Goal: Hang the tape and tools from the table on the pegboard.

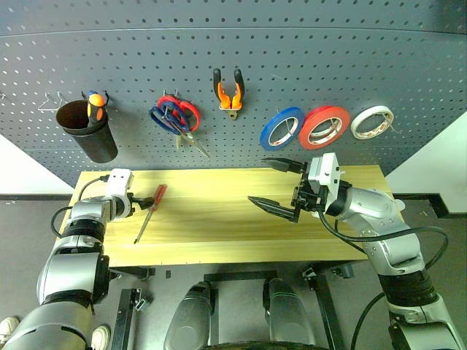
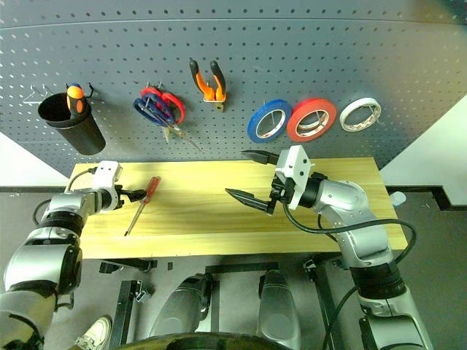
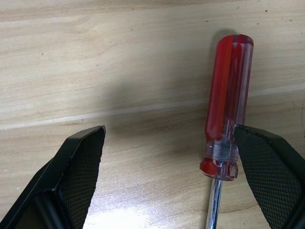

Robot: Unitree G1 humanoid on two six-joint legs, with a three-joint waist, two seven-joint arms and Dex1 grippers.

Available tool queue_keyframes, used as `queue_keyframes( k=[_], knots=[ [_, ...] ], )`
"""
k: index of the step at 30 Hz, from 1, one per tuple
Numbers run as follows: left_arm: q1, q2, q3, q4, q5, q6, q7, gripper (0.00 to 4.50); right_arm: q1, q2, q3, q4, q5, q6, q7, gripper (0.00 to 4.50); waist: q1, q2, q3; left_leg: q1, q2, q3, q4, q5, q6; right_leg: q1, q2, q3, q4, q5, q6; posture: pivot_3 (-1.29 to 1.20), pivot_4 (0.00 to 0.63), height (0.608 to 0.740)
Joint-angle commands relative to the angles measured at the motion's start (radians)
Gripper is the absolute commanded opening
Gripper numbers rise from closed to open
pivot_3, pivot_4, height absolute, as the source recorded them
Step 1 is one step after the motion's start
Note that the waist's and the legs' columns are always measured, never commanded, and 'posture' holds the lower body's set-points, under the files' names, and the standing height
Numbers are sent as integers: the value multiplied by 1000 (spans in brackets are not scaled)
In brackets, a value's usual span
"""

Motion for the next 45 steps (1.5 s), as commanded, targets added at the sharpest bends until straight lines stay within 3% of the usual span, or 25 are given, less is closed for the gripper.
queue_keyframes(
  k=[1,8,15,27,30,39,42,45],
  knots=[
    [4,15,7,19,11,-9,-12,4470,8,-13,-27,-51,17,-6,-1,4500,-1,0,0,0,0,0,0,0,0,0,0,0,0,0,0,-82,171,729],
    [55,63,69,-79,-64,30,-147,4470,12,-22,-28,-47,17,-8,-1,4500,-24,0,0,0,0,0,0,0,0,0,0,0,0,0,0,-85,172,729],
    [94,45,44,-193,-54,55,-193,4470,7,-20,-21,-35,10,-13,4,4500,-21,0,0,0,0,0,0,0,0,-1,0,0,1,0,0,-70,170,729],
    [-3,-41,-52,-25,65,18,-81,4470,27,-24,-28,-48,7,-12,-8,4500,-21,-1,0,0,0,0,0,0,0,-1,0,0,1,0,0,-89,165,729],
    [-28,-47,-51,11,71,5,-65,3850,35,-27,-32,-51,6,-11,-13,4500,-23,-1,0,0,0,0,0,0,0,-1,0,0,1,0,1,-102,163,729],
    [-25,-23,-29,5,53,-6,-80,850,31,-31,-31,-42,1,-17,-21,4500,-22,-1,0,0,0,0,0,0,0,-1,0,0,2,-1,1,-97,161,729],
    [10,3,-12,-47,33,4,-104,843,24,-29,-29,-36,-2,-19,-20,4500,-25,-1,0,0,0,0,0,0,0,-1,0,0,2,-1,1,-93,161,729],
    [128,56,20,-226,-9,39,-159,843,3,-31,-38,-31,10,-20,-8,4500,-38,-1,0,0,0,0,0,0,0,-1,0,0,2,-1,1,-86,163,729]
  ],
)
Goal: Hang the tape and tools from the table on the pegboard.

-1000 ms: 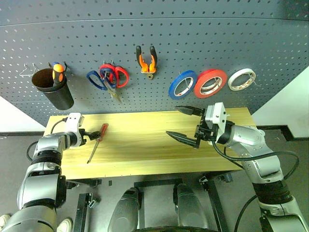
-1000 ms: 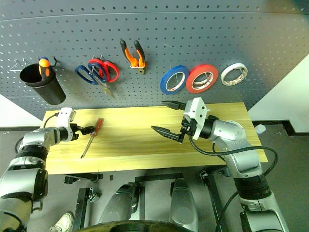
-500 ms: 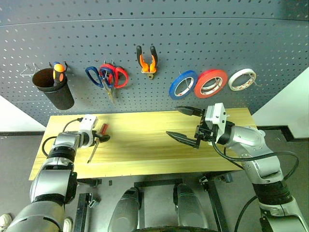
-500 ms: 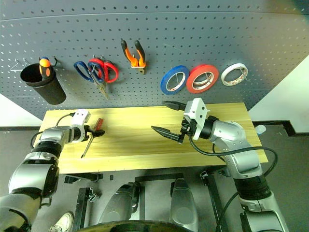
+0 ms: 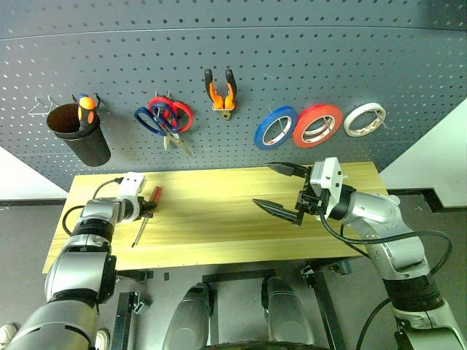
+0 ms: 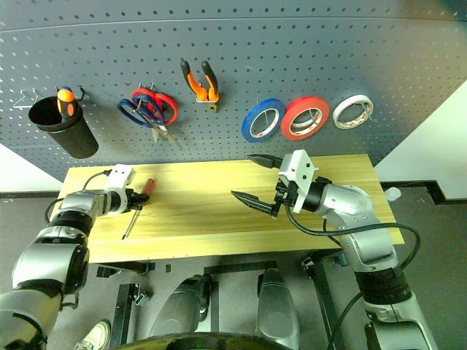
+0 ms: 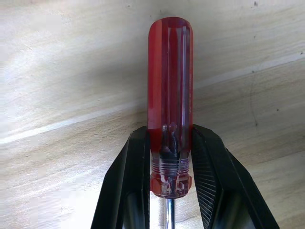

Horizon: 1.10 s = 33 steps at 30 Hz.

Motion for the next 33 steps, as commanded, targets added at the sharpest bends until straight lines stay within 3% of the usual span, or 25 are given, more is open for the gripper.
queue_keyframes(
  k=[1,8,12,16,21,27,33],
  knots=[
    [130,70,54,-226,-57,40,-65,843,-37,-8,-35,-30,28,-15,15,4500,-11,0,0,0,0,0,0,0,0,0,0,0,0,0,0,-83,162,729],
    [640,130,272,-951,-263,-39,-211,843,-121,-24,-81,-72,185,97,63,4500,-8,0,0,-1,1,0,-2,0,0,-4,-1,3,2,0,-1,-51,159,729],
    [749,103,473,-1153,-471,-50,-260,843,-192,-27,-113,-95,297,184,63,4500,17,0,0,-1,1,1,-1,0,0,-3,0,3,0,0,-2,-34,154,729],
    [647,137,674,-1237,-743,28,-237,843,-321,11,-161,-79,430,255,11,4500,35,0,-1,-1,1,0,0,0,0,-2,0,2,-1,-2,-4,-18,144,729],
    [470,203,737,-1236,-869,42,-164,843,-365,24,-149,-65,437,259,25,4500,42,-1,-9,-1,1,1,-1,0,0,-1,1,2,-4,0,-1,-3,129,729],
    [241,294,686,-1101,-801,-40,-129,843,-363,37,-130,-47,406,245,38,4500,36,-1,-11,-1,1,2,-1,0,1,-1,2,2,-5,1,-1,5,123,729],
    [-11,361,563,-786,-615,-216,-112,843,-334,46,-126,-51,380,237,32,4500,37,-2,-11,-1,10,3,-1,0,0,0,12,3,-8,3,-6,-13,115,729]
  ],
)
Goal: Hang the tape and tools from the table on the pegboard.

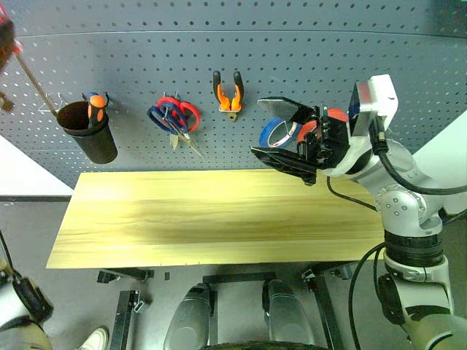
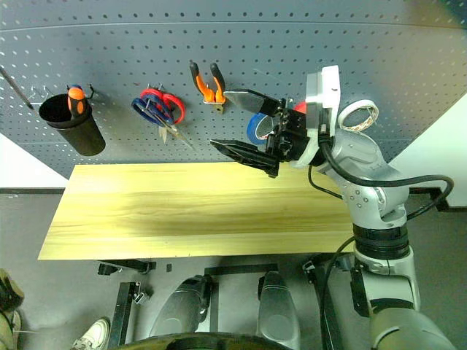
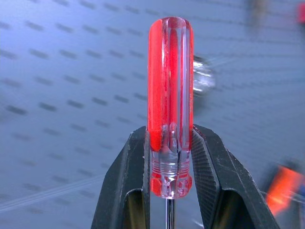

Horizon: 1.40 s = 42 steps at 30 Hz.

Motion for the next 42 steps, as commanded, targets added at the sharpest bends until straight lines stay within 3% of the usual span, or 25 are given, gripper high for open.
queue_keyframes(
  k=[1,13,23,28,31,34,38,42],
  knots=[
    [-68,31,-57,119,116,-138,-12,843,13,2,-13,-24,-10,-22,-3,4500,-2,0,0,0,1,0,0,0,0,0,1,0,0,0,0,-18,114,729],
    [-153,-34,-175,447,225,-358,-173,843,60,-10,-30,-56,-15,-17,-29,4500,-8,0,-1,0,3,4,-1,0,0,-2,2,2,0,1,-2,-37,108,729],
    [-76,-71,-104,409,149,-302,-157,4102,86,-31,-29,-49,-37,-22,-32,4500,-12,0,-2,0,3,4,0,0,0,-3,2,3,1,2,-1,-47,112,729],
    [172,-112,-13,37,36,-190,-107,4102,172,-49,-25,-12,-108,-63,-25,4500,-30,-1,-3,0,3,4,-1,0,0,-3,2,4,1,2,-1,-40,113,729],
    [410,-167,40,-290,-90,-75,-66,4102,241,-64,-38,-8,-151,-89,-32,4500,-31,-1,-4,0,4,6,-1,0,0,-4,2,7,1,2,-1,-27,113,729],
    [663,-240,23,-542,-108,-23,-23,4102,306,-78,-62,-16,-174,-107,-41,4500,-27,-1,-6,1,4,8,-1,0,0,-5,3,9,2,2,-2,-15,114,729],
    [910,-366,-54,-712,-2,-66,31,4102,401,-102,-66,-20,-234,-152,-36,4500,-19,2,-17,3,4,13,-1,0,0,-3,4,13,0,2,-3,3,115,729],
    [1074,-468,-204,-658,247,-222,41,4102,496,-95,-64,94,-361,-292,-46,4500,-3,3,-28,13,5,15,0,-1,0,9,4,13,-5,0,-6,18,116,729]
  ],
)
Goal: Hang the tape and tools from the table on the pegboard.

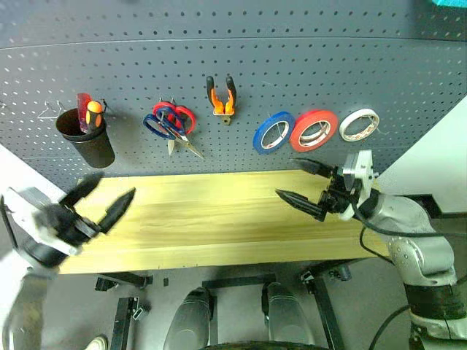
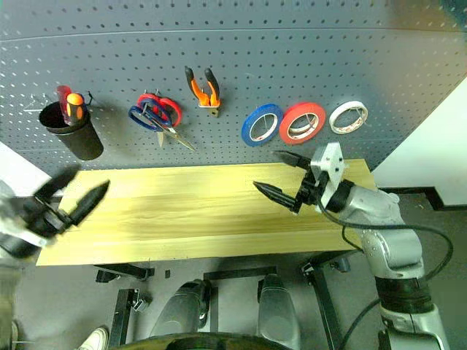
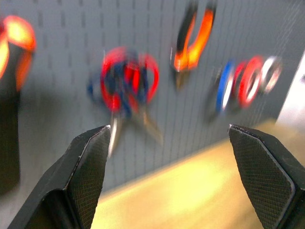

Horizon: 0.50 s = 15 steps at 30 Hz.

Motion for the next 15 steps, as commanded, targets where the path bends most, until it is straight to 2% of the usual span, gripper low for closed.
queue_keyframes(
  k=[1,2,3,5,10,15],
  knots=[
    [85,-59,-103,59,191,-165,-1,4102,64,-6,-17,102,-100,-141,6,4500,0,4,-8,3,1,0,0,0,0,4,1,0,-3,0,0,21,114,729],
    [103,-77,-122,93,219,-202,-4,4102,90,-7,-16,140,-125,-180,13,4500,-1,14,-16,4,5,1,0,-2,-1,10,5,-1,-14,2,-1,21,114,729],
    [120,-89,-141,132,259,-250,-8,4102,117,-7,-20,181,-135,-210,26,4500,-3,17,-21,2,16,1,0,-4,-2,18,16,-3,-34,4,-3,20,113,729],
    [138,-100,-164,184,306,-321,-11,4102,148,-6,-29,233,-142,-248,44,4500,-3,20,-29,-6,20,1,0,-4,-2,19,19,-6,-44,5,-4,20,113,729],
    [173,-122,-173,359,372,-460,-2,4102,232,-12,-69,361,-158,-322,55,4500,7,17,-36,-8,15,12,1,-6,7,9,12,4,-30,5,-4,5,113,729],
    [173,-132,-174,481,359,-563,-16,4102,284,-24,-98,454,-188,-392,58,4500,8,18,-38,-6,17,12,-1,-6,8,2,14,4,-16,1,-4,-18,114,729]
  ],
)
